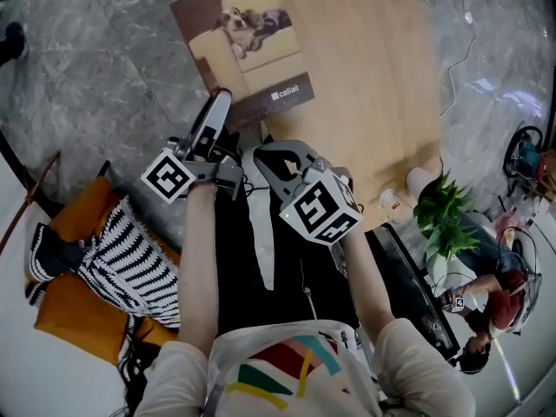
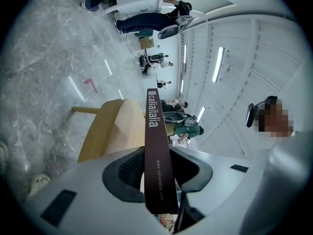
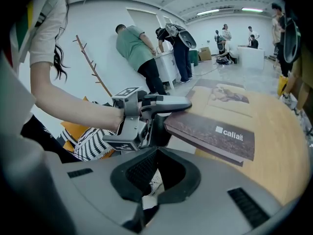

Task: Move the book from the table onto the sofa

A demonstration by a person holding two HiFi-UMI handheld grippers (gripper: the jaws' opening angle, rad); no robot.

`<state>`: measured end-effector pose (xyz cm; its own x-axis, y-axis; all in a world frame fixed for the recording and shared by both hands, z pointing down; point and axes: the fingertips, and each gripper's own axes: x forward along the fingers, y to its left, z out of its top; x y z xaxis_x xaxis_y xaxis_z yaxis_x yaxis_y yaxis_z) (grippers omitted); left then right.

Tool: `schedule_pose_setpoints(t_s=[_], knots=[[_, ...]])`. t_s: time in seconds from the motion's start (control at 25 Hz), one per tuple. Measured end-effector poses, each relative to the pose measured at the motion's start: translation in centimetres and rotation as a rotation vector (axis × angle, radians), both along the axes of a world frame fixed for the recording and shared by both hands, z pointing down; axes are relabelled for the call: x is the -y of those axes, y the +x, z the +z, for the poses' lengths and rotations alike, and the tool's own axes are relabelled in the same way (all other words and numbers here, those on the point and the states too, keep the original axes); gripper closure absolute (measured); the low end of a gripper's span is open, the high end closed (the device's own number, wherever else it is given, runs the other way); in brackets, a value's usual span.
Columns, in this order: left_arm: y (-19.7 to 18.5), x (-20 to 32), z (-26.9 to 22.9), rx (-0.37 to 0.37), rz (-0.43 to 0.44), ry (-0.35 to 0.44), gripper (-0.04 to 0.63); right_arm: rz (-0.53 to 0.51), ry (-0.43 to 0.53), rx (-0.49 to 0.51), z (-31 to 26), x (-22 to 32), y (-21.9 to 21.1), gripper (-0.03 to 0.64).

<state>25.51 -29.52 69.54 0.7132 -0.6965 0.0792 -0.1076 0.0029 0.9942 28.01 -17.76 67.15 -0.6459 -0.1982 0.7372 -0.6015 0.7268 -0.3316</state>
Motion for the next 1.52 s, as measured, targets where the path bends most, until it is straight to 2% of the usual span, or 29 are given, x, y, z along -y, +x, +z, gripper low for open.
schedule_pose_setpoints(t_s=[0.12, 0.36, 0.52, 0.68, 0.88, 1.0, 1.16, 1.24, 1.36, 1.52], knots=[[-3.4, 2.9, -4.5, -0.017, -0.031, 0.068, 0.443, -0.028, 0.069, -0.002, -3.6, 2.7, -3.2, 0.606], [-4.9, 3.6, -15.3, -0.039, -0.099, 0.124, 0.443, -0.054, 0.148, 0.043, -13.8, 4.4, -4.3, 0.606], [-8.9, 6.0, -23.5, -0.014, -0.15, 0.252, 0.443, -0.107, 0.27, 0.026, -20.2, 7.7, -6.2, 0.606], [-10.7, 3.3, -30.7, 0.034, -0.167, 0.355, 0.443, -0.084, 0.327, 0.028, -25.1, 5.4, -5.0, 0.606], [-15.1, 2.9, -38.4, 0.049, -0.322, 0.503, 0.443, -0.117, 0.433, 0.053, -29.0, 7.9, -5.4, 0.606], [-17.9, 0.9, -40.0, 0.078, -0.378, 0.533, 0.443, -0.172, 0.486, 0.076, -30.6, 7.8, -6.9, 0.606], [-22.1, -3.2, -39.3, 0.084, -0.441, 0.554, 0.443, -0.302, 0.536, 0.084, -30.6, 6.2, -11.0, 0.606], [-22.3, -4.4, -38.9, 0.101, -0.477, 0.531, 0.443, -0.345, 0.523, 0.122, -31.3, 6.2, -11.6, 0.606], [-22.0, -4.8, -37.9, 0.083, -0.548, 0.453, 0.443, -0.386, 0.497, 0.165, -32.2, 6.6, -11.5, 0.606], [-27.3, -8.4, -37.2, 0.092, -0.642, 0.446, 0.443, -0.489, 0.497, 0.174, -31.4, 3.7, -17.0, 0.606]])
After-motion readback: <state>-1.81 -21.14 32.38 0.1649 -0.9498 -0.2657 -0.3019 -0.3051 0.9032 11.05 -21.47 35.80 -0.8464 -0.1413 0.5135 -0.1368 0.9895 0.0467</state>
